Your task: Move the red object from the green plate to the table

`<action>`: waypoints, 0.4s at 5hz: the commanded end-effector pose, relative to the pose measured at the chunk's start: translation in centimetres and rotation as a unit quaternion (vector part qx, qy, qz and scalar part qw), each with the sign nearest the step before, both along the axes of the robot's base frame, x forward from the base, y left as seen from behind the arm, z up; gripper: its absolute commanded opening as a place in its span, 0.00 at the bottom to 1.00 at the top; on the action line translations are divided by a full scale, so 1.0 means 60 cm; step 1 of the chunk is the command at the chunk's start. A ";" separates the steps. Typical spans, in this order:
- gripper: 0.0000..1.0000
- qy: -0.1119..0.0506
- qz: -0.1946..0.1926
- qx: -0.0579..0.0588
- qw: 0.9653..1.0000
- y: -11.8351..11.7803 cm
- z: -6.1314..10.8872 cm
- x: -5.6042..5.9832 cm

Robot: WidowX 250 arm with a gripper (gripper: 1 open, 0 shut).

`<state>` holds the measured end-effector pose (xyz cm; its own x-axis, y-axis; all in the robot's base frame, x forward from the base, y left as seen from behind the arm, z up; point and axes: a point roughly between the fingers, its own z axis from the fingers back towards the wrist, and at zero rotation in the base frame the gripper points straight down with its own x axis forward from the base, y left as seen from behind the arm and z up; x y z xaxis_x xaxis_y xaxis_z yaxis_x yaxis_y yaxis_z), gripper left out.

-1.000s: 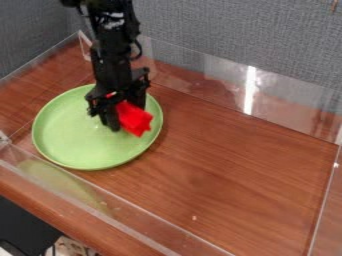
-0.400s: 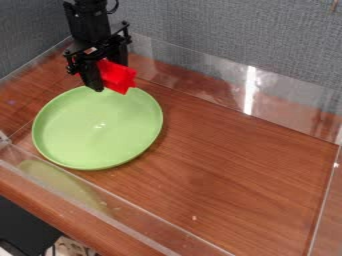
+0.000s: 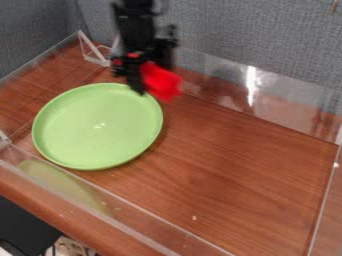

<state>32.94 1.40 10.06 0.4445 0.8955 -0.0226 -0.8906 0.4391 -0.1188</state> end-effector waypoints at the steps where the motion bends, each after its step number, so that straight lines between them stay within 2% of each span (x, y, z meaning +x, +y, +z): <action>1: 0.00 -0.027 -0.069 0.010 0.997 -0.051 0.009 -0.002; 2: 0.00 -0.027 -0.156 0.009 0.987 -0.093 -0.002 0.004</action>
<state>32.32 -4.19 8.24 0.6967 0.7171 -0.0195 -0.7145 0.6914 -0.1068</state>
